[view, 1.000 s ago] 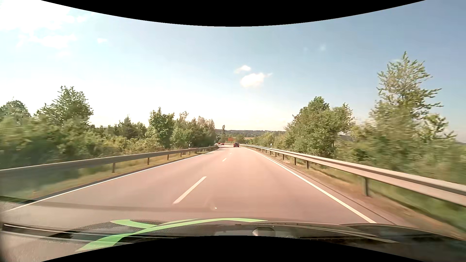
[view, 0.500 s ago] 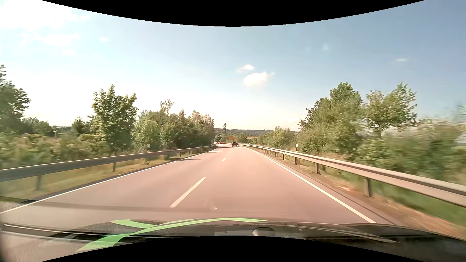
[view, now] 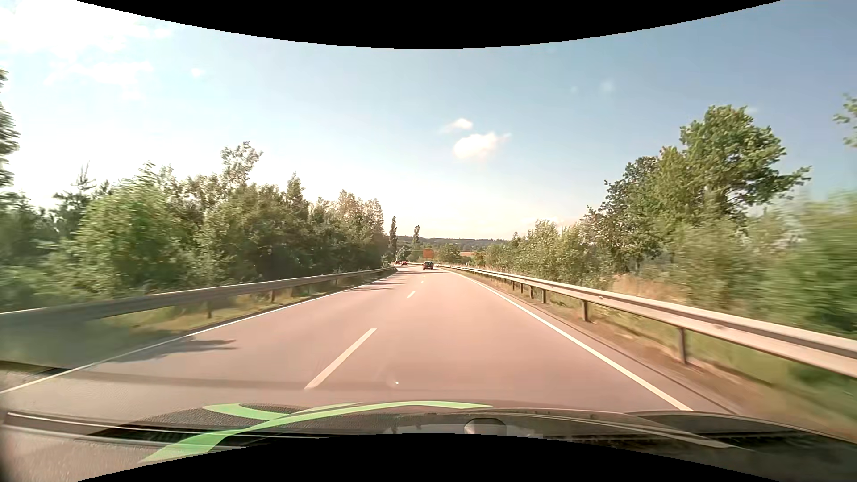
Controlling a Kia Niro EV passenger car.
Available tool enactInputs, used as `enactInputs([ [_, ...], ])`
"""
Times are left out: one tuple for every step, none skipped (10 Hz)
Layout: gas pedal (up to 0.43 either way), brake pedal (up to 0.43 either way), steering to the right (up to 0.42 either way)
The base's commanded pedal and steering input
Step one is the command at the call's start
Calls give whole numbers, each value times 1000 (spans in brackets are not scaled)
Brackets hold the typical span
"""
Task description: Follow the waypoints while adhering to traffic rules and regulations
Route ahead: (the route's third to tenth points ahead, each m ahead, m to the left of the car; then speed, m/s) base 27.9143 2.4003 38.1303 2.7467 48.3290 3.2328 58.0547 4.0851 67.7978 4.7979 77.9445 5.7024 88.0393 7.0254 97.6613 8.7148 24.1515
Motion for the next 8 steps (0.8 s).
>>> enactInputs([
  [138, 0, -8],
  [138, 0, -8],
  [138, 0, -8],
  [138, 0, -8],
  [138, 0, -8],
  [138, 0, -9],
  [138, 0, -8],
  [138, 0, -9],
])
